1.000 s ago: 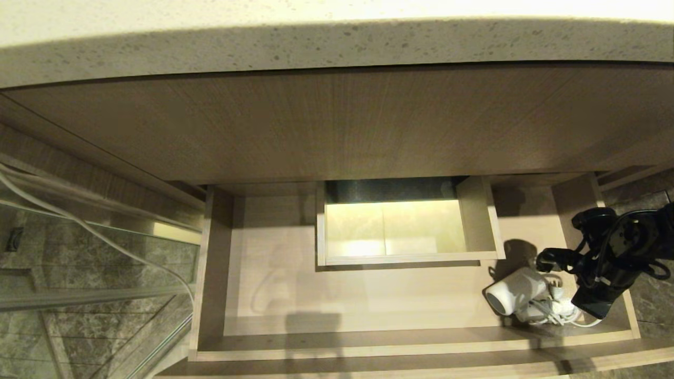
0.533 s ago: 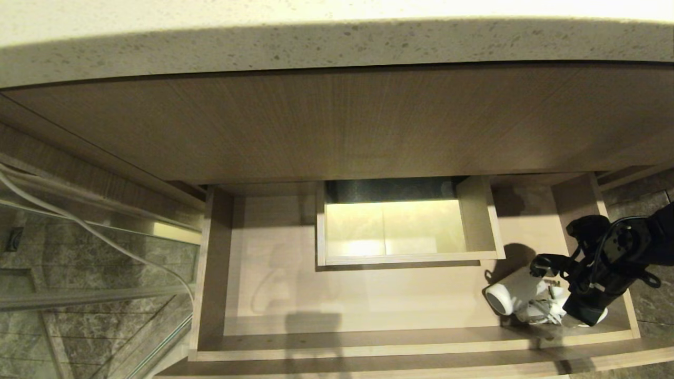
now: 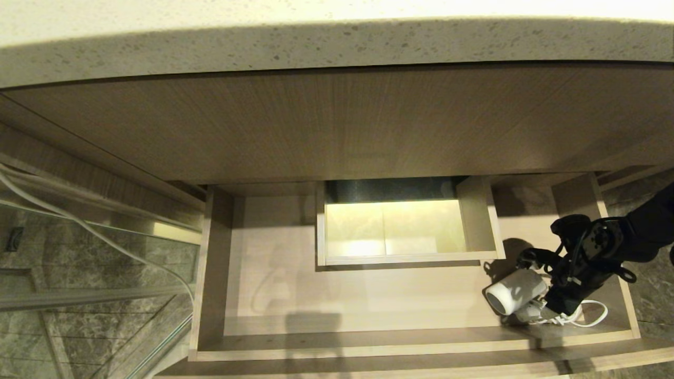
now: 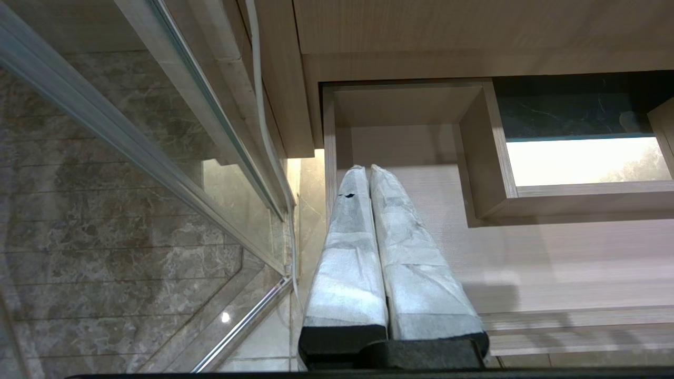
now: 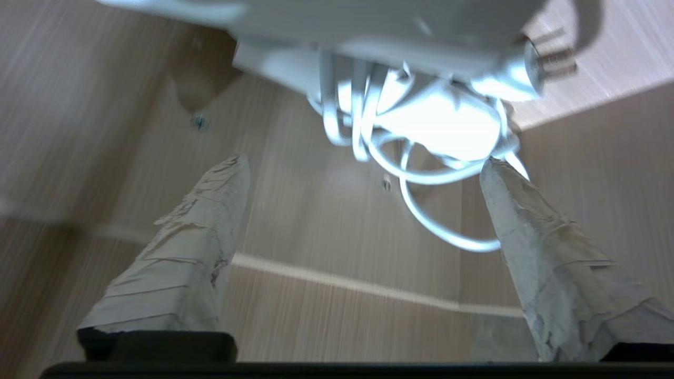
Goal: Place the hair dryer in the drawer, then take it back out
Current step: Take the hairdryer out
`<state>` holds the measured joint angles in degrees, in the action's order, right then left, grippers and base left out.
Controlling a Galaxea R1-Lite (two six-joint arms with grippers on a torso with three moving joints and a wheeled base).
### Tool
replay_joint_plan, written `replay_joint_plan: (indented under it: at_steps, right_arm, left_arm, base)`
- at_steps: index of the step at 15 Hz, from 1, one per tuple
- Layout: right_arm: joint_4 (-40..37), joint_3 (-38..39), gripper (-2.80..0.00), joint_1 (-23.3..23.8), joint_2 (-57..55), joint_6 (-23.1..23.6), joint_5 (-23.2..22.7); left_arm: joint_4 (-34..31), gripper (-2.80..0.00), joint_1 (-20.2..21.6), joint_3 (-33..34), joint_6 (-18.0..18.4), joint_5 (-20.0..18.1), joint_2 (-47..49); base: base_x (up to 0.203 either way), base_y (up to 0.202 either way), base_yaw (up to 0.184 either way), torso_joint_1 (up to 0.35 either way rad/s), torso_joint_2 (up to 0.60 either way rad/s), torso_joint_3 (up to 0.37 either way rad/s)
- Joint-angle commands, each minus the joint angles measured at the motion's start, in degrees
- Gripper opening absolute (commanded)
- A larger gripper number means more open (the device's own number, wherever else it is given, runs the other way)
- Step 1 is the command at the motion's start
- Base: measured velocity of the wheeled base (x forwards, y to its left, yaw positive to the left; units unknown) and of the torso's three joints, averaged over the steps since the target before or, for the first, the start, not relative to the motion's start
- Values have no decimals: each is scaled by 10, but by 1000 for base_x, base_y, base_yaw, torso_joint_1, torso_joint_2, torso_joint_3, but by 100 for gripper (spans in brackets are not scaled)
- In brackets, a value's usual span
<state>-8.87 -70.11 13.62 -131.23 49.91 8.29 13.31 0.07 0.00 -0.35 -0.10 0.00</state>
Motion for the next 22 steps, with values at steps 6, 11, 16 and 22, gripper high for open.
replay_joint_plan:
  at_steps: [6, 11, 16, 22]
  right_arm:
    - [22, -11, 0, 0, -35, -2, 1]
    - [24, -23, 0, 0, -49, -17, 0]
    - [58, -51, 0, -2, -77, -17, -2]
    - [79, -57, 0, -2, -95, -17, -2]
  left_arm:
    - [0, -280, 0, 23, 0, 0, 0]
    - [1, -280, 0, 23, 0, 0, 0]
    - [1, -280, 0, 23, -1, 0, 0]
    - [1, -280, 0, 23, 0, 0, 0]
  base:
    - [0, 0, 0, 0, 0, 0]
    - [0, 0, 0, 0, 0, 0]
    - [0, 0, 0, 0, 0, 0]
    - [0, 0, 0, 0, 0, 0]
